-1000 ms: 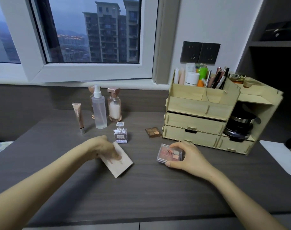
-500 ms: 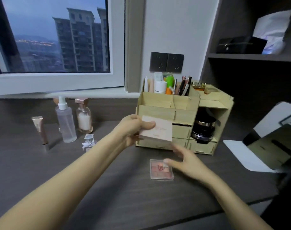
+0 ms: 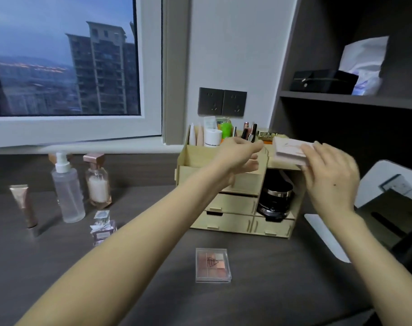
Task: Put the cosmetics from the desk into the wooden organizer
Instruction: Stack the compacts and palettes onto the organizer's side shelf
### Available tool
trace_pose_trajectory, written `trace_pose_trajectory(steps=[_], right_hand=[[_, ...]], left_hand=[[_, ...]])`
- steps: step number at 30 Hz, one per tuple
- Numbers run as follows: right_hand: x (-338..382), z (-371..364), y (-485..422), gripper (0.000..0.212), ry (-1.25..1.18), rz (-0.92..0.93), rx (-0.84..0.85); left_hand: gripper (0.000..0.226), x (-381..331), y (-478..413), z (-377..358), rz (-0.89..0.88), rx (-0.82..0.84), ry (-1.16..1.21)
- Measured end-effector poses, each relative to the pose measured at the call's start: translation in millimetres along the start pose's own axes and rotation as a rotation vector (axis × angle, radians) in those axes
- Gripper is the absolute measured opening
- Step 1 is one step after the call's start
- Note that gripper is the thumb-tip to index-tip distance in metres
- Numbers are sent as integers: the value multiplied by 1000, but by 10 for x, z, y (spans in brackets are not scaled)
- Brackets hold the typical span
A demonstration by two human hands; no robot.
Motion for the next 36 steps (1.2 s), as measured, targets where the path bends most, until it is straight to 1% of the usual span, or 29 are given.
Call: trace_pose_trajectory(steps=[1,3,5,6,8,11,13,14,15,16,18,19,20,21,22,24,26,27,28,30,33,35,36], right_hand=[[-78,-84,-18,37,18,3,41],[-126,-250,-56,41,24,50,127],[-89,-387,-95,37,29,111,209],[-79,-455,-113,33,32,124,258],[-71,-582,-144,27,55,125,392],[-77,-702,-155,38,131,107,613],[-60,-690,-157,46,183,104,652],[-20,-649,-160,51,199,102,629],[42,-555,-175,52,177,88,553],[122,-425,-182,48,121,70,429],[366,-94,-125,28,0,91,139],[520,37,-44,21,-54,131,35],[690,117,48,17,-112,187,-15],[863,139,146,14,-172,245,-16],[1017,107,246,13,-235,299,21],[1256,-40,445,17,-388,368,156],[1401,-191,590,29,-552,386,325],[1448,-223,627,35,-599,405,373],[1478,-218,634,40,-617,438,385],[1500,-120,565,44,-615,506,331],[1313,164,309,28,-552,519,81],[1021,273,154,24,-468,448,-50],[811,297,79,24,-429,378,-100]], left_hand=[[11,-36,22,70,-66,-36,-67],[4,-57,98,182,-191,-92,-274],[10,76,172,195,-238,-66,-557],[15,215,200,166,-221,-21,-732],[25,603,218,157,-131,80,-1093],[54,1193,184,279,36,196,-1484],[74,1503,160,342,87,260,-1623],[82,1625,150,363,100,281,-1644],[87,1715,150,379,105,294,-1637],[88,1772,155,386,103,296,-1610],[79,1809,159,391,56,266,-1554],[70,1802,171,383,11,248,-1543],[62,1793,190,377,-37,230,-1544],[57,1786,213,371,-81,218,-1552],[56,1784,244,361,-117,211,-1565],[57,1720,298,345,-177,181,-1562],[57,1456,350,341,-236,105,-1425],[60,1272,375,348,-251,64,-1322],[63,1085,393,359,-258,29,-1220],[67,782,409,354,-252,-3,-1058],[61,418,445,198,-282,11,-944],[57,165,457,90,-360,-2,-884],[55,24,468,49,-432,-32,-871]])
Point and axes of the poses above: each hand's wrist, its own y-axis away from the middle knuckle, its own z-axis out of the back of the hand, x = y × z, the point moved 10 cm from there along -y, towards the middle knuckle, and after that the axes turned 11 degrees about z, right-handed, at the moved point
